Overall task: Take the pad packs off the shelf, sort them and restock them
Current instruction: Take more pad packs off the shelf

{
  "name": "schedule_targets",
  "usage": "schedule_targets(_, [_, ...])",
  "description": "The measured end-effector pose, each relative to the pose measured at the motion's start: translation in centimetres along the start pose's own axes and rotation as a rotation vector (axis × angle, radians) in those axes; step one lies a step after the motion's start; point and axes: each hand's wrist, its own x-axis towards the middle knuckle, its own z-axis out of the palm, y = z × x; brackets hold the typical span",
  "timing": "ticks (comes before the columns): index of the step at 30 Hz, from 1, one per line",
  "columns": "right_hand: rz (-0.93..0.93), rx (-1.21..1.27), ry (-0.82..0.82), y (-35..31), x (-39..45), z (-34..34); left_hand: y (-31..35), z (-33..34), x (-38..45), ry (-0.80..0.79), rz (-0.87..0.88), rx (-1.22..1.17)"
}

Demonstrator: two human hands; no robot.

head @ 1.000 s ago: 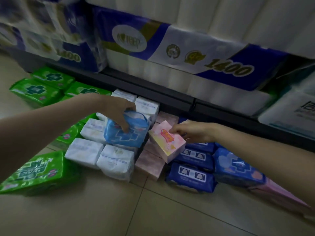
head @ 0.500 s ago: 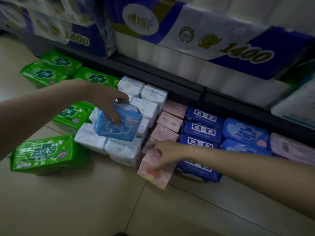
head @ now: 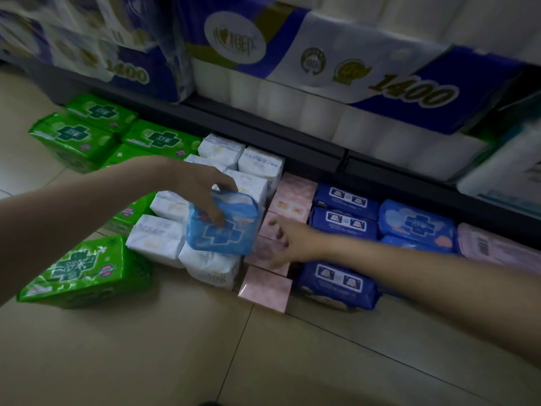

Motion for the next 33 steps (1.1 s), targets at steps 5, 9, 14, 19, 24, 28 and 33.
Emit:
schedule_targets(5, [-0.057, 0.652, -0.027, -0.4, -4.0, -7.4, 4.0, -2.3, 0.8, -0.117, 0.096, -0.328])
schedule_targets(9, [-0.022, 0.831, 0.142, 2.5, -8.0, -9.3, 10.6, -3.3, 3.2, -0.083, 0.273, -0.450])
schedule_targets(14, [0.197, 0.385, 0.475, 9.1, -14.7, -14.7, 20.1, -4.0, 6.5, 0.160, 0.469, -0.025])
schedule_targets(19, [0.221, 0.303, 0.689, 16.0, -22.7, -18.5, 27.4, -2.9, 8.6, 0.138, 0.531, 0.169])
schedule_targets(24, [0.319, 0.280, 0.713, 22.7, -30.3, -19.1, 35.2, -0.6, 10.6, 0.114, 0.622, 0.334])
schedule_targets(28, [0.556, -0.159, 0.663, 29.6, -36.7, -18.1, 43.3, 1.8, 12.3, 0.148, 0.708, 0.430])
schedule_targets(33, [0.764, -0.588, 0.344, 37.5, -43.0, -14.3, 52.2, 6.6, 14.9, 0.138, 0.776, 0.581])
